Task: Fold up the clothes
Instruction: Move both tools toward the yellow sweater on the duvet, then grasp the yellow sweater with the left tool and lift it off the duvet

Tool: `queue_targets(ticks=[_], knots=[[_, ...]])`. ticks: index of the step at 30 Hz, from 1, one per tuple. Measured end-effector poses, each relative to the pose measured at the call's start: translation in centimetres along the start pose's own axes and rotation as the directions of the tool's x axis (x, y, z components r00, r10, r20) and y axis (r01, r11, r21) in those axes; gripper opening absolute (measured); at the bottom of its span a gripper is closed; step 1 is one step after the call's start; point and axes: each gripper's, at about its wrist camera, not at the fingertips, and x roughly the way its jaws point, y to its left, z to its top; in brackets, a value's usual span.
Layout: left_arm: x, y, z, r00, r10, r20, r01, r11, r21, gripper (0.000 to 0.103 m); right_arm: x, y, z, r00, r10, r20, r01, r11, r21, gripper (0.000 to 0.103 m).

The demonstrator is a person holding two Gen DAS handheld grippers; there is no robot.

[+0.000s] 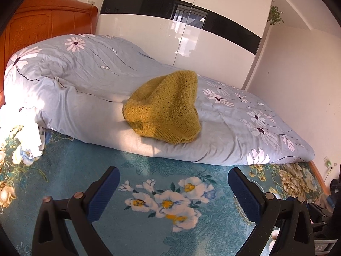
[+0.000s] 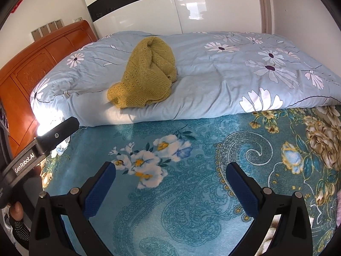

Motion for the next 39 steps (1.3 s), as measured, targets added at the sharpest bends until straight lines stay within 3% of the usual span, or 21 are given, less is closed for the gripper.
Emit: queue_targets(ticks=[20,29,35,39], knots=[[4.7,0.3,1.2,0.999,0.039,-0.038,-0.039,0.999,0.005,0.103,2.8,-2.3,-1.0,0.999,-0.005,-0.052,0.006,1.000,0.027,0.103],[12.7,-0.2,7.6,0.996,0.009,-0.091,-0.011,1.000,-0.017,0.103,2.6,-4.2,-2.6,0.997,-0.017,-0.077,0.020,0.999,0.037,0.103],[19.1,-3.4,11.4,0.986,0.107,-0.130,-0.099,0.993,0.067,0.103,2.6,-7.0,-3.6,0.995,-0.042,-0.094,0.051,0.994,0.094,0.103],[22.4,-4.8,12.5,0.968,0.205,-0.143,-0.190,0.975,0.113,0.103,2.3,-8.7,-4.4,0.994,-0.046,-0.103,0.058,0.991,0.119,0.103]])
